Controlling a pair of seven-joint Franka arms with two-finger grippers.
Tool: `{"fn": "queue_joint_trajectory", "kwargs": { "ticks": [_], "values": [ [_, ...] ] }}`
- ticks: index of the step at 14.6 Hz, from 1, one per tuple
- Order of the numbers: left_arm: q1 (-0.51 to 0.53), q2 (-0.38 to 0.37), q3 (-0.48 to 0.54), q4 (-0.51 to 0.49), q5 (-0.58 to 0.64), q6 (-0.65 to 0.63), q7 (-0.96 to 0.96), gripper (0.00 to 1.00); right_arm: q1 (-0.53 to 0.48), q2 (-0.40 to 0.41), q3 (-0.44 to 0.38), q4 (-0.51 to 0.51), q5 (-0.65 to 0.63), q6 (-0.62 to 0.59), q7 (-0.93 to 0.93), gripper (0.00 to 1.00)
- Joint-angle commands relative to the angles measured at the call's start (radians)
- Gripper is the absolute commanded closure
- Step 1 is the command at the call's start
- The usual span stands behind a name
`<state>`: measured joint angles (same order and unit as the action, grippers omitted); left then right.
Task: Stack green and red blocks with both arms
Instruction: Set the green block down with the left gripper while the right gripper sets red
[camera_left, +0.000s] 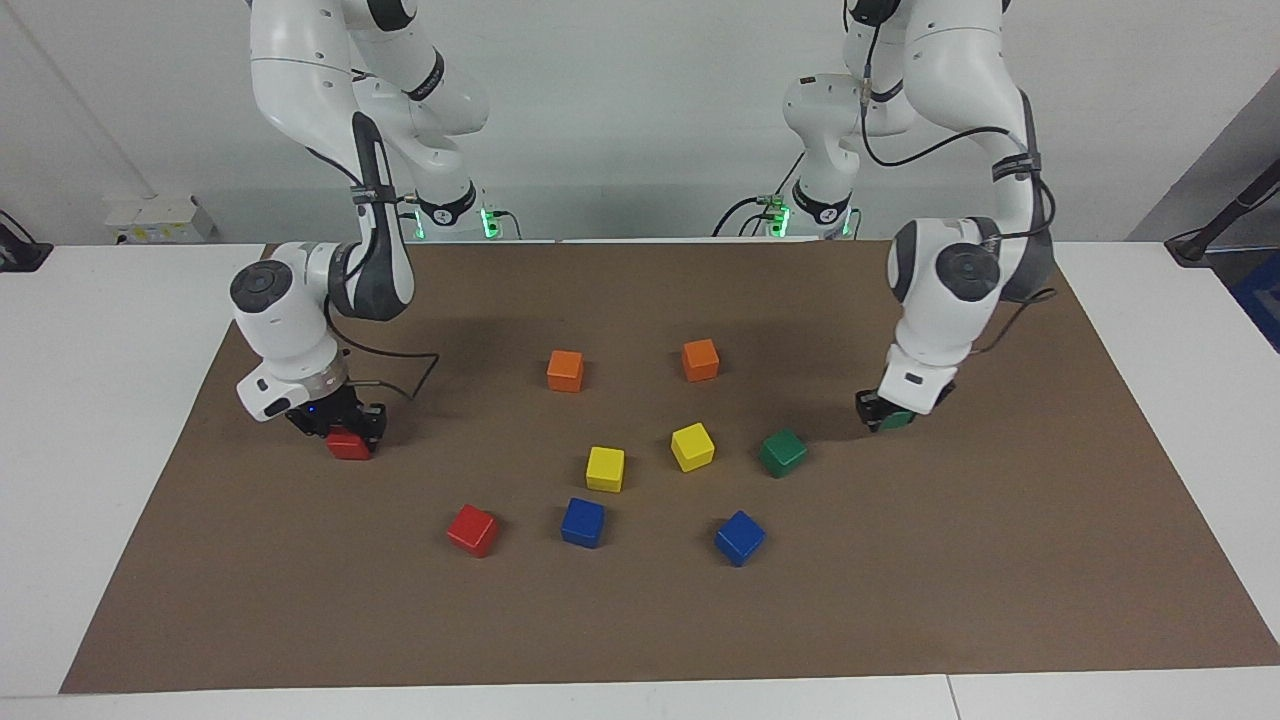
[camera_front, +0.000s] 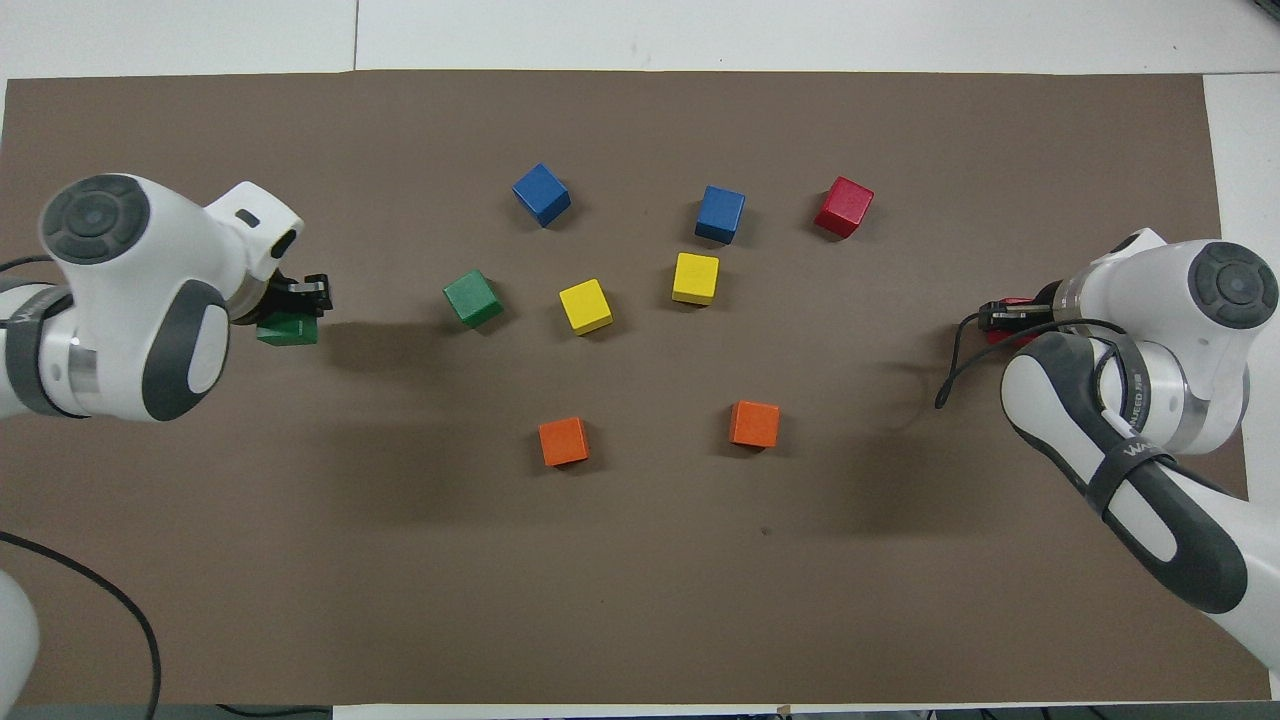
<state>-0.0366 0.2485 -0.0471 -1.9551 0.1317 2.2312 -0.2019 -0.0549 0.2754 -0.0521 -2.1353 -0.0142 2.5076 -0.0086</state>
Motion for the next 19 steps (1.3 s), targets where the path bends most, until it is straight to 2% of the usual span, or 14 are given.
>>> {"fn": "queue_joint_trajectory", "kwargs": {
  "ticks": [1, 2, 3, 4, 7, 9, 13, 15, 16, 17, 18, 19],
  "values": [
    [0.076, 0.05, -0.016, 0.018, 0.014, 0.07, 0.145, 1.0, -0.02, 0.019, 0.012, -0.003, 0.019, 0.034, -0.027, 1.0],
    [0.099, 0.072, -0.016, 0.033, 0.013, 0.08, 0.192, 1.0, -0.017, 0.019, 0.012, -0.003, 0.019, 0.033, -0.024, 1.0],
    [0.118, 0.09, -0.016, 0.044, 0.009, 0.09, 0.237, 1.0, -0.017, 0.019, 0.012, -0.003, 0.019, 0.033, -0.024, 0.65],
    [0.129, 0.098, -0.016, 0.047, 0.009, 0.099, 0.257, 1.0, -0.017, 0.019, 0.012, 0.0, 0.019, 0.031, -0.024, 0.01],
    [0.126, 0.103, -0.016, 0.027, -0.013, 0.116, 0.249, 1.0, -0.002, 0.007, 0.012, 0.043, 0.019, -0.016, -0.022, 0.0],
    [0.126, 0.103, -0.016, 0.016, -0.056, 0.119, 0.251, 1.0, 0.022, -0.018, 0.014, 0.112, 0.019, -0.14, -0.017, 0.0],
    [0.127, 0.103, -0.016, -0.014, -0.061, 0.146, 0.252, 1.0, 0.039, -0.033, 0.015, 0.288, 0.016, -0.386, 0.004, 0.0],
    [0.129, 0.101, -0.016, -0.018, -0.061, 0.153, 0.252, 0.84, 0.052, -0.035, 0.014, 0.346, 0.0, -0.458, 0.006, 0.0],
    [0.127, 0.103, -0.016, -0.019, -0.061, 0.157, 0.249, 0.67, 0.053, -0.038, 0.014, 0.372, -0.001, -0.49, 0.006, 0.0],
    [0.129, 0.103, -0.016, -0.024, -0.061, 0.163, 0.249, 0.57, 0.056, -0.038, 0.015, 0.396, -0.003, -0.516, 0.006, 0.0],
    [0.129, 0.101, -0.016, -0.031, -0.061, 0.172, 0.249, 0.52, 0.061, -0.035, 0.015, 0.423, -0.003, -0.536, 0.007, 0.0],
    [0.129, 0.101, -0.016, -0.036, -0.061, 0.183, 0.249, 0.29, 0.079, -0.03, 0.015, 0.434, -0.001, -0.535, 0.034, 0.0]
  ]
}}
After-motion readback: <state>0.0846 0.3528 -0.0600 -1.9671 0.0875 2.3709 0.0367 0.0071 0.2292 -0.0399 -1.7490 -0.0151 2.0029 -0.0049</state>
